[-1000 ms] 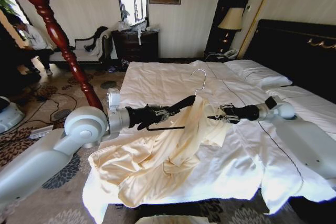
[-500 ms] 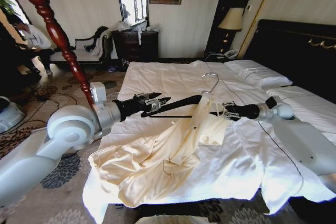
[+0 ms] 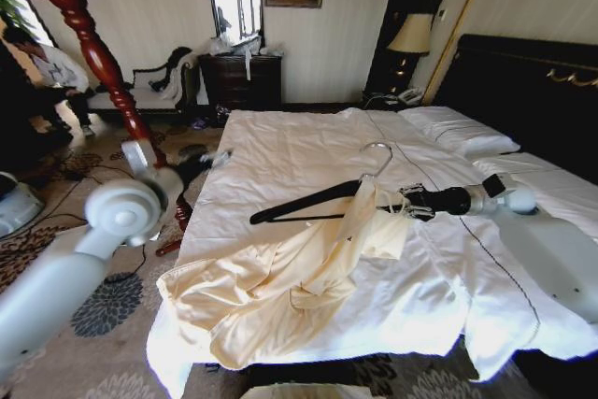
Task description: Pick up the clothes from the bed and hang them on the clothes hanger.
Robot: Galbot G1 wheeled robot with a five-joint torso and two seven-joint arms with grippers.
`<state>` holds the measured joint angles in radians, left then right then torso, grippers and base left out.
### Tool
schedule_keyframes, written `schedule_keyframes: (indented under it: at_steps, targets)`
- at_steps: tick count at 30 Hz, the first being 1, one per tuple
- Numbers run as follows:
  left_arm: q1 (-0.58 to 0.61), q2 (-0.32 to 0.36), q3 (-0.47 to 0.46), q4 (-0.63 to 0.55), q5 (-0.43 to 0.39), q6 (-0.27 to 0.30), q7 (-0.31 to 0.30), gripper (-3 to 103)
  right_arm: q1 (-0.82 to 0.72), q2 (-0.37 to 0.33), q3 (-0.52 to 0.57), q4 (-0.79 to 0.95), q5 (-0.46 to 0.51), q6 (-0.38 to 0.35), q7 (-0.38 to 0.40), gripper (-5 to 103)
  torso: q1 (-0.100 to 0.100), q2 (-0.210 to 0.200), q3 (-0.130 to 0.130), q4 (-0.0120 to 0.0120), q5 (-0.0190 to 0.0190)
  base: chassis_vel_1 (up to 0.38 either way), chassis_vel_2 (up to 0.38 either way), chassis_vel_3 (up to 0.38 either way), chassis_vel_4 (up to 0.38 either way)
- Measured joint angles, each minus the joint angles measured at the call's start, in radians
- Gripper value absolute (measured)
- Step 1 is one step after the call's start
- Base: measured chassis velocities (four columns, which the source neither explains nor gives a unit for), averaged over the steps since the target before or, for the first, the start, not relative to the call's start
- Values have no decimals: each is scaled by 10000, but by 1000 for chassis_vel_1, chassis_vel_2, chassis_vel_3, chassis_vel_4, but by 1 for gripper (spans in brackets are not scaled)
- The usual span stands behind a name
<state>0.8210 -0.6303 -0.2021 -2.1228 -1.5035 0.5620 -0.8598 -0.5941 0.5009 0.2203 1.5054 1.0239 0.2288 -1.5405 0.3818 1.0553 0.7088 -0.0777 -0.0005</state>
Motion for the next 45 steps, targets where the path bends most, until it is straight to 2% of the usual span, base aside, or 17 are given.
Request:
schedule_keyframes:
  at_steps: [2, 3, 5, 10, 16, 18, 22, 25, 29, 30, 32, 35, 36, 39, 41, 43, 45]
  targets:
    - [551, -204, 73, -42, 114, 206, -229, 100, -24, 6, 1, 92, -29, 12, 3, 19, 0, -1, 0, -1, -1, 0, 0, 0, 0]
    - [1252, -561, 197, -62, 387, 517, -453, 100, -57, 23, -3, 193, -51, 19, 27, 19, 0, 0, 0, 2, 1, 0, 0, 0, 0]
    - [1743, -970, 392, 39, 800, 793, -477, 100, -131, 23, -24, 325, -59, 36, 106, 19, 0, 0, 0, 1, 4, 0, 0, 0, 0]
    - [1918, -1512, 740, 438, 993, 1274, -522, 100, -341, -32, -20, 866, 7, 47, 257, 19, 0, 0, 0, -4, 8, 0, 0, 0, 0]
    - [1590, -2228, 1083, 924, 845, 1446, -506, 100, -374, -26, -28, 1132, 20, 51, 288, 19, 0, 0, 0, -2, 3, 0, 0, 0, 0]
    - [1395, -2463, 1355, 1048, 882, 1519, -328, 100, -366, -1, -42, 1126, 20, 52, 304, 19, 0, -1, 0, -4, 6, 0, 0, 0, 0]
    - [875, -2788, 2176, 1473, 1709, 1574, 438, 100, -384, 10, -43, 1080, 16, 76, 310, 19, 0, -2, 1, -3, 5, 0, 0, 0, 0]
    - [715, -2941, 2412, 1694, 1972, 1574, 648, 101, -418, -1, -25, 1087, 15, 92, 310, 19, 0, -2, 1, -3, 7, 0, 0, 0, 0]
    - [657, -3068, 2523, 1827, 2172, 1546, 814, 92, -438, -5, 9, 1075, 15, 122, 310, 19, 0, -2, 1, -3, 5, 0, 0, 0, 0]
    - [670, -3060, 2534, 1827, 2190, 1539, 855, 81, -438, -2, 12, 1045, 15, 139, 311, 19, 0, -2, 1, -1, 5, 0, 0, 0, 0]
    - [684, -3037, 2537, 1823, 2190, 1538, 868, 81, -438, 3, 12, 1033, 15, 147, 315, 19, 0, -2, 1, -1, 4, 0, 0, 0, 0]
    - [757, -2931, 2526, 1804, 2194, 1520, 885, 66, -430, 53, 5, 958, 24, 186, 365, 19, 0, -1, 1, -2, 5, 0, 0, 0, 0]
    - [757, -2931, 2526, 1804, 2194, 1520, 885, 66, -430, 53, 5, 958, 24, 186, 365, 19, 0, -1, 1, -2, 5, 0, 0, 0, 0]
    - [854, -2899, 2408, 1758, 2296, 1391, 965, 49, -398, 104, -54, 831, 24, 223, 434, 19, 0, -2, 1, -1, 4, 0, 0, 0, 0]
    - [871, -2881, 2350, 1720, 2357, 1321, 1034, 49, -395, 110, -71, 798, 25, 240, 485, 19, 0, -2, 1, -1, 3, 0, 0, 0, 0]
    - [878, -2814, 2254, 1658, 2499, 1168, 1226, 38, -395, 114, -95, 768, 25, 274, 584, 19, 0, -1, 1, -3, 4, 0, 0, 0, 0]
    - [817, -2543, 2132, 1538, 2807, 840, 1754, 28, -405, 114, -108, 756, 55, 308, 813, 19, 0, -2, 1, -2, 3, 0, 0, 0, 0]
